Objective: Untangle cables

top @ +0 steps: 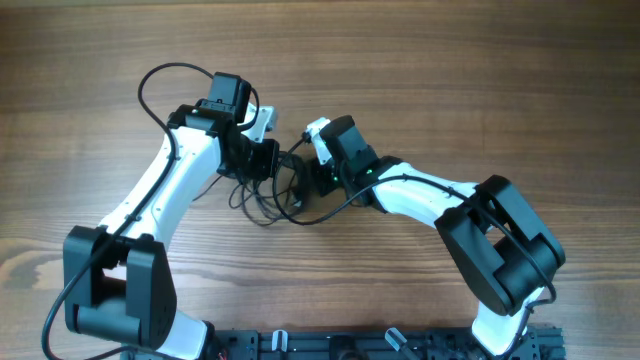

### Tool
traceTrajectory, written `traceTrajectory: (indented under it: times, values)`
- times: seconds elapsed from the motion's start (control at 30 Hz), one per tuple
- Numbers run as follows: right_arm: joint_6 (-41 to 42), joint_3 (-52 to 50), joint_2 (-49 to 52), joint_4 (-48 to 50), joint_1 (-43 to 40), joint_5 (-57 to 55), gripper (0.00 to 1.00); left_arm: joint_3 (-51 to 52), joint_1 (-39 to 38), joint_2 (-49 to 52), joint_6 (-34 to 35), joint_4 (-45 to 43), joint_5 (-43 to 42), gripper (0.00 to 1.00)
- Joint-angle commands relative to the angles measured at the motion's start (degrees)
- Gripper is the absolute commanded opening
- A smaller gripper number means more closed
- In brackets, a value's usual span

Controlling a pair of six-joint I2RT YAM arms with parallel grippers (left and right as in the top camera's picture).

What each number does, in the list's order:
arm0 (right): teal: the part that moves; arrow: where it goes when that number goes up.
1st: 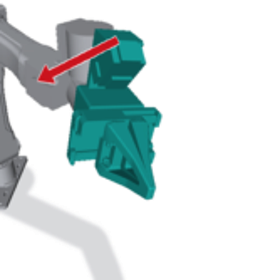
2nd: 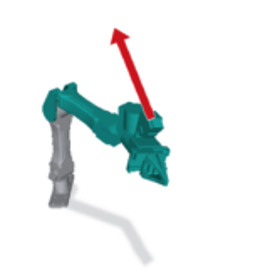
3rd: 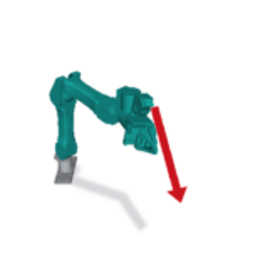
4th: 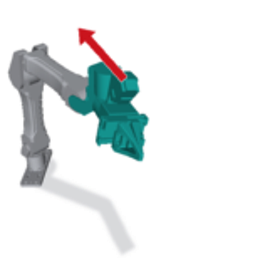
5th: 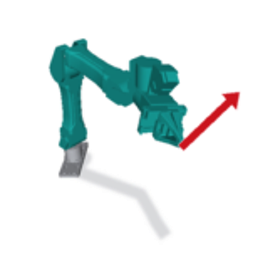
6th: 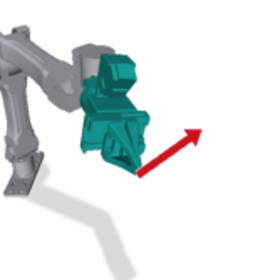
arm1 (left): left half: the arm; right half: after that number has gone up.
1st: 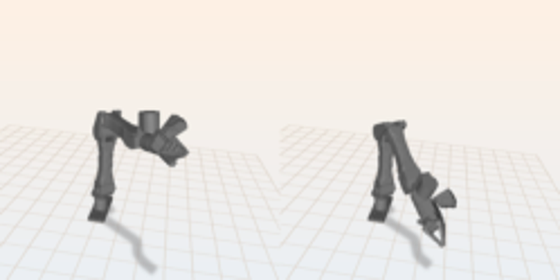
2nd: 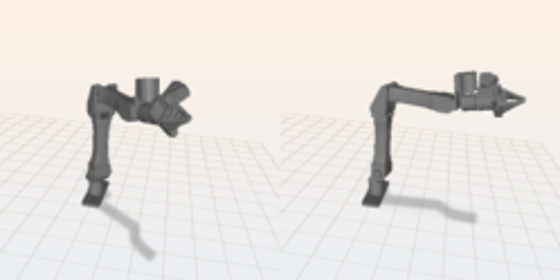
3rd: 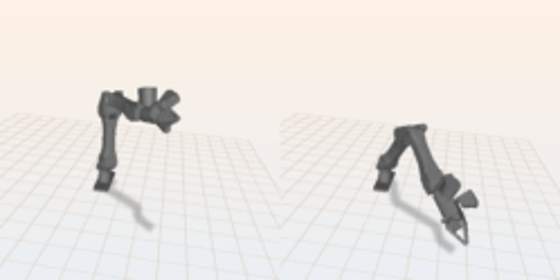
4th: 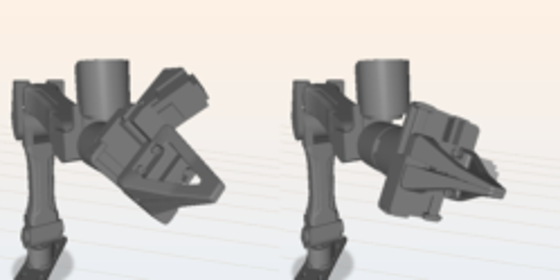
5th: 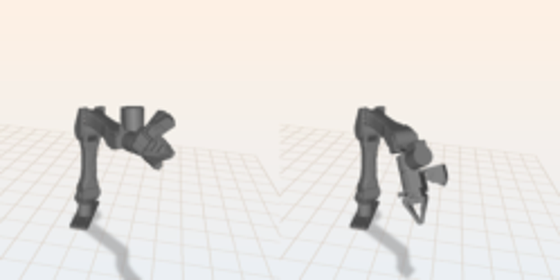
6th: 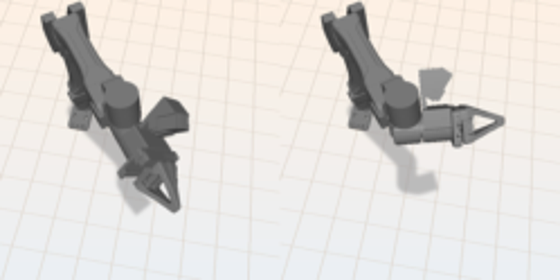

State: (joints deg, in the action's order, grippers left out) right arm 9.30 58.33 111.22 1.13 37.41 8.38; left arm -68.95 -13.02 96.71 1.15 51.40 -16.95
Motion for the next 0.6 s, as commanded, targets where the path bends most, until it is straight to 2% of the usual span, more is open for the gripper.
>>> traceTrajectory:
  times: [0.0,0.13,0.23,0.33,0.57]
  values:
    - [0.2,0.2,1.1,-1.1,0.2,-12.7,0.18,0.4,0.1,0.6,-0.7,-0.1,0.1,0.04]
    - [0.1,0.2,1.1,-0.8,0.2,-12.8,0.24,0.4,0.1,0.6,-0.7,-0.2,0.1,0.04]
    - [-0.3,0.2,1.2,-0.2,0.3,-8.0,0.31,0.4,0.1,0.6,-0.7,-0.2,0.1,0.04]
    - [-0.3,0.2,2.2,0.8,0.2,-5.3,0.31,0.4,0.1,0.6,-0.7,-0.2,0.1,0.04]
    - [-1.2,0.2,5.7,4.7,0.2,-7.3,0.34,0.4,0.1,0.6,-0.7,-0.2,0.1,0.04]
